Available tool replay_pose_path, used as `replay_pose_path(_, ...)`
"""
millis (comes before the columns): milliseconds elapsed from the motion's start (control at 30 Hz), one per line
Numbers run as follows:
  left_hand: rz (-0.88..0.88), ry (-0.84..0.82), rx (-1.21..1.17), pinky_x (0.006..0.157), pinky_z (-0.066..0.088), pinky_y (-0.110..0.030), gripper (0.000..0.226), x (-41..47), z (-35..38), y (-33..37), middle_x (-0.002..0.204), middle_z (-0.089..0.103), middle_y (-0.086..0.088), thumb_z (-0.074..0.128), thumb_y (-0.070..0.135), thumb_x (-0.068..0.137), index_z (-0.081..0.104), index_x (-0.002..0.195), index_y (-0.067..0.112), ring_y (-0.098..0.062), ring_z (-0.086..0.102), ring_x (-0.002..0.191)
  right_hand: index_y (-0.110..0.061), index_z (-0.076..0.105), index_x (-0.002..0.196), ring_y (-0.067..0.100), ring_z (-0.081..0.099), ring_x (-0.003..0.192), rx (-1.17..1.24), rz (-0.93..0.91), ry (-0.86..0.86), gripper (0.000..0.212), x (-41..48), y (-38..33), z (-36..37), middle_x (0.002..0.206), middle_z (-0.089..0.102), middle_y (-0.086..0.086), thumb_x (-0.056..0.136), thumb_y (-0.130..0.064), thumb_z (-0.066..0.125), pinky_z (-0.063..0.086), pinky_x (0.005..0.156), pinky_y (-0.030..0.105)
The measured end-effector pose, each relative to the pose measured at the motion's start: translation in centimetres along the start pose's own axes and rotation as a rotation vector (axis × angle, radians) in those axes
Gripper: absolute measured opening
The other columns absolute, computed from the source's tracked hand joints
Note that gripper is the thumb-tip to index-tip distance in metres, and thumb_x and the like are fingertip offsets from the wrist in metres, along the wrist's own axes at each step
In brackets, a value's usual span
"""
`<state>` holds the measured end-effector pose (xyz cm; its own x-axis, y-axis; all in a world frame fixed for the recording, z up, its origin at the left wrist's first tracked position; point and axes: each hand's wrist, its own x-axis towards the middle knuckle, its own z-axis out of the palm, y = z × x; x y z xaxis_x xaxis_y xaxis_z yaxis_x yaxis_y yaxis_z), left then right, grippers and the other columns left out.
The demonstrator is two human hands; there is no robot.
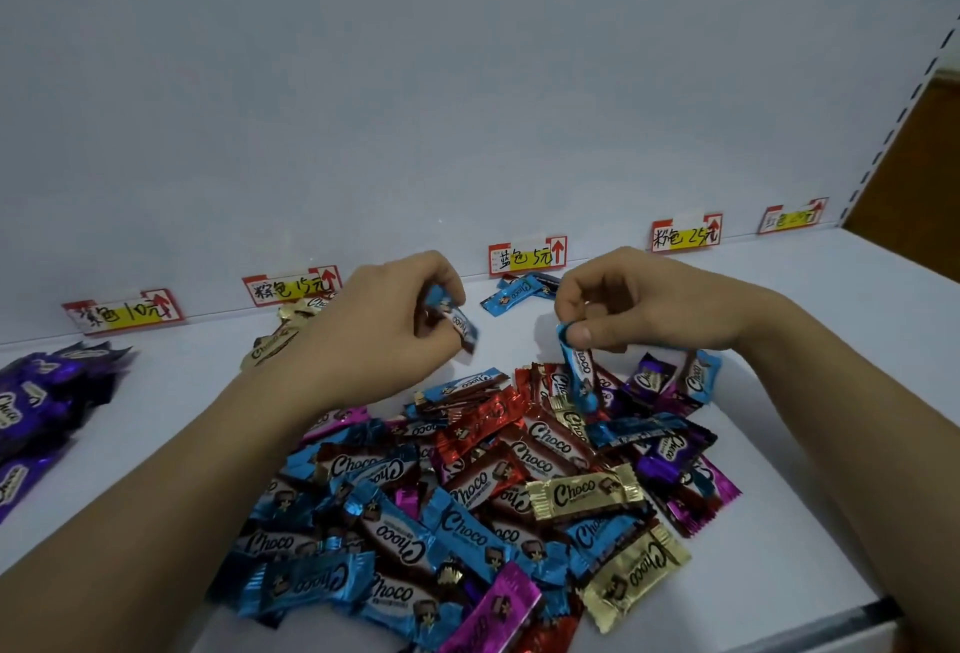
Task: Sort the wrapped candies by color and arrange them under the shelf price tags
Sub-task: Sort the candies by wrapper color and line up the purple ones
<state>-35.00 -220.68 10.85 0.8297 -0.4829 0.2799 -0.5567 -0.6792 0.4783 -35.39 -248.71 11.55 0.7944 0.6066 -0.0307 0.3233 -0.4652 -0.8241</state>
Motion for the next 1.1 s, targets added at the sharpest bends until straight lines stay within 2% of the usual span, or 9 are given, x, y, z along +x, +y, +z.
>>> replay_pose_path(100, -0.054, 0.038, -0.032, 0.051, 0.041, -0.027, 0.018, 0.5, -0.2, 0.4, 0.071, 0.064, 0.011, 0.067, 0.024, 0.079, 0.057, 0.092, 0.032, -0.005, 0.049, 0.053, -0.002, 0.064, 0.102, 0.02, 0.055, 0.066, 0.107, 0.028, 0.082, 0.008, -0.2, 0.3, -0.9, 0.076, 0.062, 0.003, 0.095, -0.005, 0.063, 0.051, 0.066, 0.03)
replay_pose_path(200, -0.101, 0.029, 0.038, 0.059, 0.049, -0.027, 0.02, 1.5, 0.1, 0.4, 0.08, 0.068, 0.012, 0.075, 0.024, 0.083, 0.06, 0.093, 0.033, -0.005, 0.06, 0.064, -0.01, 0.069, 0.11, 0.015, 0.059, 0.067, 0.11, 0.15, 0.249, 0.016, 0.2, 1.4, -1.4, 0.078, 0.062, 0.008, 0.098, -0.006, 0.059, 0.053, 0.067, 0.023)
replay_pose_path(433, -0.17, 0.072, 0.143, 0.061, 0.047, -0.021, 0.018, 5.6, 2.1, -1.1, 0.08, 0.066, 0.011, 0.082, 0.024, 0.082, 0.064, 0.084, 0.026, -0.001, 0.059, 0.069, -0.008, 0.069, 0.093, 0.014, 0.063, 0.068, 0.073, 0.363, 0.689, 0.004, 2.5, 4.2, -1.5, 0.081, 0.076, 0.008, 0.091, -0.006, 0.066, 0.051, 0.059, 0.025)
replay_pose_path(600, -0.118, 0.047, 0.167, 0.053, 0.035, -0.017, 0.023, 7.9, 4.3, -1.4, 0.074, 0.061, 0.012, 0.082, 0.018, 0.077, 0.06, 0.075, 0.023, -0.001, 0.051, 0.063, -0.014, 0.073, 0.082, 0.018, 0.073, 0.072, 0.063, 0.463, 0.832, 0.005, 3.9, 5.7, -1.3, 0.076, 0.076, 0.004, 0.084, -0.011, 0.077, 0.061, 0.062, 0.034)
replay_pose_path(700, -0.071, 0.002, 0.174, 0.057, 0.036, -0.019, 0.025, 8.6, 5.3, -0.7, 0.073, 0.061, 0.012, 0.084, 0.019, 0.077, 0.06, 0.075, 0.024, -0.002, 0.052, 0.064, -0.02, 0.074, 0.08, 0.008, 0.064, 0.071, -0.206, 0.427, 0.836, 0.005, 4.4, 5.9, -0.8, 0.077, 0.071, -0.005, 0.085, -0.02, 0.076, 0.046, 0.056, 0.019)
replay_pose_path(767, -0.062, -0.01, 0.171, 0.065, 0.042, -0.024, 0.018, 8.7, 5.6, -0.5, 0.081, 0.065, 0.008, 0.083, 0.02, 0.079, 0.066, 0.08, 0.022, -0.002, 0.053, 0.065, -0.022, 0.076, 0.087, 0.002, 0.061, 0.072, -0.304, 0.391, 0.805, 0.008, 4.5, 5.8, -0.4, 0.079, 0.069, -0.009, 0.086, -0.03, 0.076, 0.039, 0.054, 0.016)
replay_pose_path(833, -0.053, -0.012, 0.173, 0.068, 0.044, -0.024, 0.011, 8.3, 5.4, -0.2, 0.09, 0.069, 0.006, 0.081, 0.022, 0.082, 0.072, 0.089, 0.019, 0.0, 0.052, 0.067, -0.023, 0.075, 0.101, 0.004, 0.061, 0.078, -0.34, 0.397, 0.757, 0.021, 4.1, 5.5, -0.5, 0.088, 0.07, -0.007, 0.088, -0.038, 0.073, 0.038, 0.056, 0.017)
replay_pose_path(933, -0.038, -0.019, 0.207, 0.061, 0.037, -0.014, 0.009, 6.7, 3.4, 0.4, 0.093, 0.067, 0.014, 0.073, 0.03, 0.09, 0.073, 0.097, 0.024, 0.003, 0.058, 0.072, -0.027, 0.067, 0.121, 0.009, 0.061, 0.089, -0.427, 0.401, 0.619, 0.034, 2.6, 4.4, -1.5, 0.104, 0.069, -0.005, 0.091, -0.043, 0.069, 0.038, 0.065, 0.018)
replay_pose_path(1100, -0.041, -0.143, 0.236, 0.065, 0.043, -0.018, 0.008, 2.2, -0.6, 1.1, 0.087, 0.067, 0.022, 0.065, 0.038, 0.094, 0.073, 0.096, 0.036, 0.002, 0.062, 0.077, -0.032, 0.068, 0.117, 0.0, 0.058, 0.084, -0.576, 0.352, 0.361, 0.024, -0.2, 1.9, -2.4, 0.099, 0.064, -0.013, 0.093, -0.035, 0.069, 0.04, 0.066, 0.016)
